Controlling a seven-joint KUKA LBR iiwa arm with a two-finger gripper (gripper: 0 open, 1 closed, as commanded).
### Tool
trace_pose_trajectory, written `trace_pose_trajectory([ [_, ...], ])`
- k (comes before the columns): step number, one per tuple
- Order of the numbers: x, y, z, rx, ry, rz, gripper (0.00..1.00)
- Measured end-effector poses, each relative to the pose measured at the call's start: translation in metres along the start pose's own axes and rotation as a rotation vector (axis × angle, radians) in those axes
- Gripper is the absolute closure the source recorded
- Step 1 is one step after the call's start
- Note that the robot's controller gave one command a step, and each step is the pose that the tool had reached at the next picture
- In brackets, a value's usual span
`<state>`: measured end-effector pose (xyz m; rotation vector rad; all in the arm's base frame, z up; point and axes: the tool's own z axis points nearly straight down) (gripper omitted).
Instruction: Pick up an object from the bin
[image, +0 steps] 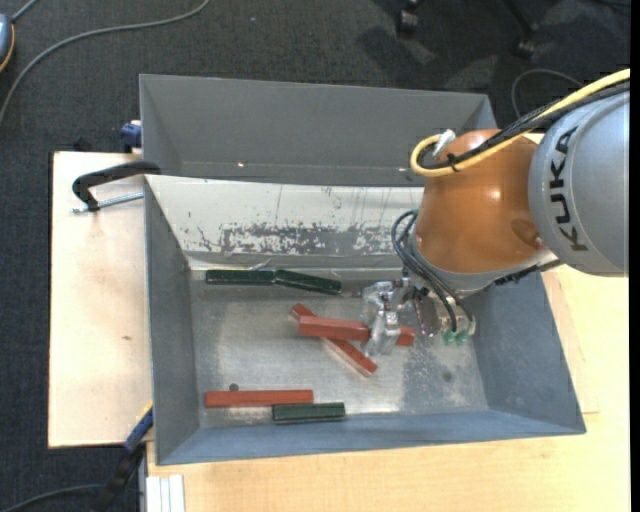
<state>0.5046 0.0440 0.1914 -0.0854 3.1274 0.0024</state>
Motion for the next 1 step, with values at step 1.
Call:
trace_pose_trajectory([
  [1,-0.0083,-0.0045,-0.0934,0.0,0.0,-0.23,1.0],
])
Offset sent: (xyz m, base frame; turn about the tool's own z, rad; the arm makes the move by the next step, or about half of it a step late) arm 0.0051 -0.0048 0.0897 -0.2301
